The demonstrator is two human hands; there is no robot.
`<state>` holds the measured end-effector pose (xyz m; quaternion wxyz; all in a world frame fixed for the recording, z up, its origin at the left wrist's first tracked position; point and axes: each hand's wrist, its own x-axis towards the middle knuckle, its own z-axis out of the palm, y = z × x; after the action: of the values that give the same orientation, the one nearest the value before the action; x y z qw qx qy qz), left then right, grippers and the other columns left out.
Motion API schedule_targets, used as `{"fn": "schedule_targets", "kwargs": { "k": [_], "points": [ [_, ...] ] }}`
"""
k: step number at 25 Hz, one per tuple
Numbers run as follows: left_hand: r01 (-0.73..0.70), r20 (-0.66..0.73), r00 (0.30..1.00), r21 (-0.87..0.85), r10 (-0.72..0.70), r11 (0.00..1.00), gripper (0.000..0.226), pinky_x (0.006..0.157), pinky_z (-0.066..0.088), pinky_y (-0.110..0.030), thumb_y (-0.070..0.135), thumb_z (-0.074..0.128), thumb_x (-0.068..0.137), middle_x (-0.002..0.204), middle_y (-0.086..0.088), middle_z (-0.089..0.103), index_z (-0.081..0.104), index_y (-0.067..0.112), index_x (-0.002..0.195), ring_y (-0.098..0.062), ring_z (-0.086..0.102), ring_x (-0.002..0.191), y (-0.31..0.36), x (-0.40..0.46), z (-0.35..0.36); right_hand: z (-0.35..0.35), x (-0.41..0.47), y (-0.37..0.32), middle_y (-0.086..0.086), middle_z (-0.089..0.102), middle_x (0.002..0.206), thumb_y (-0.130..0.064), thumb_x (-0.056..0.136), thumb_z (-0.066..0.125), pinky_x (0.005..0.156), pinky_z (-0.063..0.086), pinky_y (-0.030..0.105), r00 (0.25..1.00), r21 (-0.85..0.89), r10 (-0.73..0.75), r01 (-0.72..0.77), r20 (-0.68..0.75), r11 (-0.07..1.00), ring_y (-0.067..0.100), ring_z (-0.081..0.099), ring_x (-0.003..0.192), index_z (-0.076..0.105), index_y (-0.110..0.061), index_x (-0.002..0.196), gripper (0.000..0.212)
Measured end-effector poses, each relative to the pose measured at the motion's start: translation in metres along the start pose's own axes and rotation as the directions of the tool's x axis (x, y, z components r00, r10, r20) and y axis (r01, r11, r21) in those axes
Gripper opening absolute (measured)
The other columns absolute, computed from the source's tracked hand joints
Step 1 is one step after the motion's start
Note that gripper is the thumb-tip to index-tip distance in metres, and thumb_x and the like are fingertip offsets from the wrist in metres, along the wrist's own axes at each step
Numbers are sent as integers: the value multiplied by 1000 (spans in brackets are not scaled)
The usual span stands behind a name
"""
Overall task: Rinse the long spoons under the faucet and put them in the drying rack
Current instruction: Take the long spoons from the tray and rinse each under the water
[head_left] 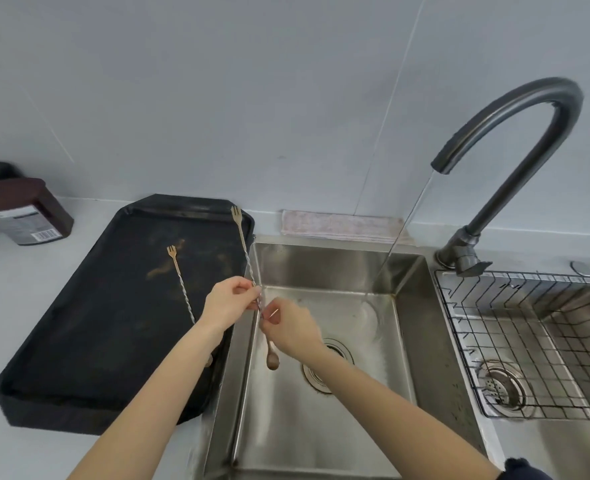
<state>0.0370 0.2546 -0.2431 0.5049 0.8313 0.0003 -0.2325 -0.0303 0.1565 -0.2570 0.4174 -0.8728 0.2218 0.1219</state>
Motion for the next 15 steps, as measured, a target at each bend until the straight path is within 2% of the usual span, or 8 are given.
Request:
{"fn": "schedule_targets", "kwargs": {
  "k": [2,3,6,9,11,15],
  "points": [
    [-33,38,999,-16,34,999,5,77,48,-27,16,59,85,72,2,64,63,13,83,-4,62,58,9,-5,24,-13,-7,21,3,69,109,-21,87,52,84,49,31,998,11,47,-47,-36,999,25,62,103,60,-19,102,17],
    [-48,62,997,-15,49,999,8,76,48,-25,15,58,86,75,1,65,63,10,90,-6,61,61,14,-7,37,-19,-10,31,3,69,108,-20,87,52,83,49,31,997,20,67,-67,-47,998,25,62,103,61,-19,102,17],
    [-86,146,985,-28,89,996,6,57,44,-12,15,57,86,72,4,62,61,12,89,-5,59,62,29,-15,75,-34,-21,63,6,68,108,-17,84,50,86,49,34,987,26,131,-129,-89,991,28,61,103,61,-20,101,20],
    [-125,198,973,-3,123,992,9,50,42,-4,16,57,86,68,10,60,60,17,78,6,59,48,43,-16,106,-50,-30,91,7,69,107,-17,83,49,85,52,34,977,26,164,-162,-136,986,28,62,101,62,-21,100,22],
    [-112,235,965,-37,117,993,7,44,38,2,15,56,87,68,9,60,59,14,81,12,56,42,55,-18,122,-62,-36,104,5,69,106,-17,83,49,82,50,32,970,36,176,-173,-168,984,27,62,101,62,-21,101,23],
    [-86,280,952,-134,121,987,7,43,40,-1,13,53,89,71,4,61,60,10,90,1,58,55,84,-19,148,-80,-43,128,3,70,105,-18,86,52,81,51,32,961,62,171,-161,-216,985,23,63,100,63,-19,103,19]
  ]
}}
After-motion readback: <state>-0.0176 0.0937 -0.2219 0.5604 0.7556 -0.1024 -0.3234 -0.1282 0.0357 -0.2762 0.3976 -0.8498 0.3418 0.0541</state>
